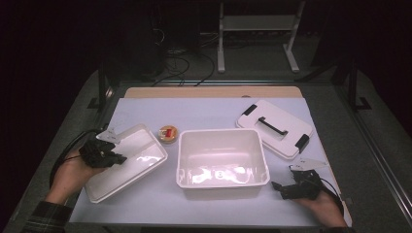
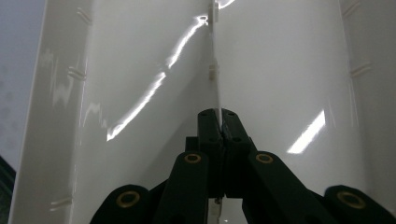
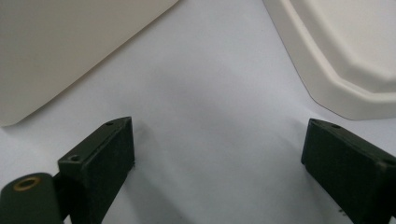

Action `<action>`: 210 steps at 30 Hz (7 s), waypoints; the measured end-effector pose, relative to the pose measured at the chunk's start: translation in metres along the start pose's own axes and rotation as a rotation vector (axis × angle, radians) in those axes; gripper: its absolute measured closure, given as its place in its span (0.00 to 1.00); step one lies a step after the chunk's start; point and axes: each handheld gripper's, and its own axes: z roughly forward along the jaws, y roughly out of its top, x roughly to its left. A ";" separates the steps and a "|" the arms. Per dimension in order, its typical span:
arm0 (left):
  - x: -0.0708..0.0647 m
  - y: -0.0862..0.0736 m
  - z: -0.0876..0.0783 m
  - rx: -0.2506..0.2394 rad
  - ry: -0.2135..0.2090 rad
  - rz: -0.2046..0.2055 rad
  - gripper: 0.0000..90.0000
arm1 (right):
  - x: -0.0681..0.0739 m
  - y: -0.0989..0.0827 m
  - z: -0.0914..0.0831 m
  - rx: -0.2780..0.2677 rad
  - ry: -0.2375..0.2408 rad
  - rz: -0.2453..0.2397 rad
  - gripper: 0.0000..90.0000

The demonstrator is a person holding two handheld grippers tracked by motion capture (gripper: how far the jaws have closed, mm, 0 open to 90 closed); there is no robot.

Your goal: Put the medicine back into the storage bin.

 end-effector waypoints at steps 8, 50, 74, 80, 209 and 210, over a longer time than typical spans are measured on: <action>0.001 -0.010 0.029 0.021 0.003 -0.021 0.98 | 0.000 0.000 0.000 0.000 0.000 0.000 0.10; 0.019 0.063 0.024 0.006 0.008 -0.055 0.29 | 0.000 0.000 0.000 0.000 0.000 0.000 0.10; 0.035 0.128 0.055 0.005 0.011 -0.029 0.14 | 0.000 0.000 0.000 0.000 0.001 0.001 0.10; 0.041 0.137 0.072 0.013 0.010 -0.036 0.14 | 0.000 0.000 0.000 0.000 0.002 0.000 0.10; -0.103 0.209 0.008 0.051 -0.257 0.417 0.22 | 0.000 0.000 0.000 -0.002 0.002 0.000 0.10; -0.105 0.208 0.010 0.053 -0.259 0.417 0.22 | 0.000 0.000 0.000 -0.001 0.003 0.001 0.10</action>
